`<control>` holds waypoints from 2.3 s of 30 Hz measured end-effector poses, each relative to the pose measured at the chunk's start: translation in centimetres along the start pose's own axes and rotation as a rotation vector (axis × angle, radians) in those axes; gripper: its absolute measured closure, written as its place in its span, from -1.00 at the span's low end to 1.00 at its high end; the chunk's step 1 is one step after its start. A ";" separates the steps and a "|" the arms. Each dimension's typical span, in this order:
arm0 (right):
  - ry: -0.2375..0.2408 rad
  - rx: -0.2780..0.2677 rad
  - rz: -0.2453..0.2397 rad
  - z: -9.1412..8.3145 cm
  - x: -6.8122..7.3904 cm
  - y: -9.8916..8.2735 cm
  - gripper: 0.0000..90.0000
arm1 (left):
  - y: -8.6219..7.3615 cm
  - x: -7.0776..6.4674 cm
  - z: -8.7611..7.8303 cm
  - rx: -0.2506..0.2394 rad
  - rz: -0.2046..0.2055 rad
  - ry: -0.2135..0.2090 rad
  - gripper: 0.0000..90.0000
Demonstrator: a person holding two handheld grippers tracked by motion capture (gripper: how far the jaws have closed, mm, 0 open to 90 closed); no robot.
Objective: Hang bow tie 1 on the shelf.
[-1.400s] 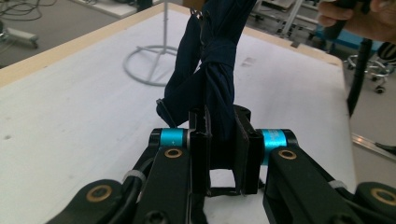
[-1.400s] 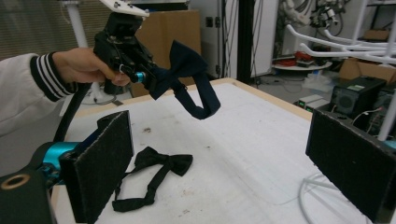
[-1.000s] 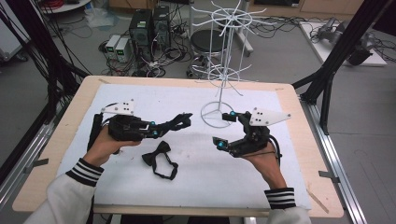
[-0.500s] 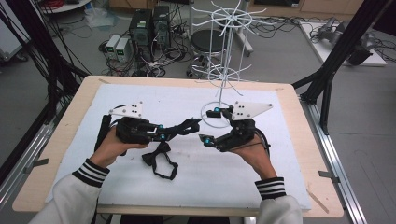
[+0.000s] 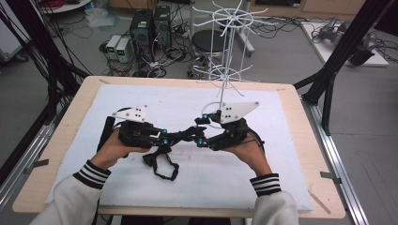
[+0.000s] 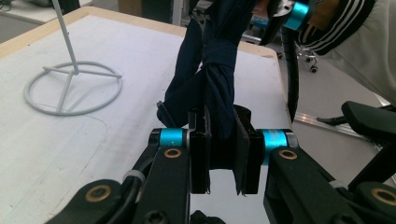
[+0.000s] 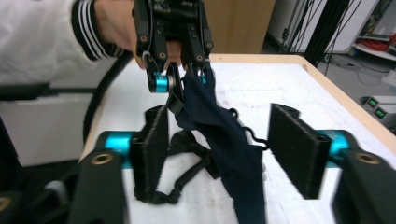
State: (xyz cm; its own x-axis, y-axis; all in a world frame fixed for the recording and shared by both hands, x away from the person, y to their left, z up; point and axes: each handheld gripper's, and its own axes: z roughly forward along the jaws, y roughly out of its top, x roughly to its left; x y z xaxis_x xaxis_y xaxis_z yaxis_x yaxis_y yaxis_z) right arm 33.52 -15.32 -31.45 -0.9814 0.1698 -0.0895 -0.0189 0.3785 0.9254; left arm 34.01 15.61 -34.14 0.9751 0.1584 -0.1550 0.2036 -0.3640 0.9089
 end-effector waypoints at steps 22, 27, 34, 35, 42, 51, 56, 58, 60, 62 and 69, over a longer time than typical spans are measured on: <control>0.017 0.009 -0.105 0.0 0.5 0.4 0.93 | -0.1 0.0 -0.3 -0.020 -0.014 0.010 0.75; 0.008 0.013 -0.090 -0.1 0.6 0.4 0.93 | -0.1 0.1 -0.4 -0.028 -0.010 0.030 0.55; -0.033 -0.005 -0.062 -0.8 0.4 0.4 0.93 | -0.5 0.2 -1.1 -0.141 0.020 0.154 -0.77; -0.037 -0.009 -0.055 -1.0 0.4 0.3 0.93 | -0.5 0.3 -1.2 -0.152 0.021 0.157 -0.78; -0.082 -0.023 -0.032 -1.7 0.3 0.2 0.93 | -1.0 0.2 -1.9 -0.165 0.032 0.196 -0.81; -0.159 -0.075 0.005 -3.2 0.2 0.3 0.93 | -1.6 0.2 -2.7 -0.171 0.018 0.236 -0.81; -0.201 -0.099 0.028 -3.9 0.1 0.2 0.92 | -2.2 0.3 -3.0 -0.166 0.016 0.256 -0.81; -0.221 -0.111 0.038 -4.1 0.0 0.2 0.92 | -2.4 0.3 -3.1 -0.165 0.016 0.260 -0.81; -0.240 -0.120 0.040 -4.5 -0.1 0.2 0.92 | -2.5 0.3 -3.2 -0.161 0.015 0.267 -0.81; -0.253 -0.134 0.046 -4.8 -0.2 0.3 0.92 | -2.7 0.3 -3.3 -0.161 0.013 0.273 -0.81; -0.306 -0.167 0.057 -5.9 -0.6 0.8 0.92 | -3.0 0.4 -3.4 -0.153 0.009 0.280 -0.81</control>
State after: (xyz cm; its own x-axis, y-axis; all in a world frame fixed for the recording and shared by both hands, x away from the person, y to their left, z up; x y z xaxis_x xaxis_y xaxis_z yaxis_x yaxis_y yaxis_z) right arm 32.98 -20.52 -28.52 -0.8796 0.4607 -0.1186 -0.0215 0.2105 0.9773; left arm 33.45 19.86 -35.60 0.9105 0.4102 -0.0527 0.1584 -0.2281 0.9607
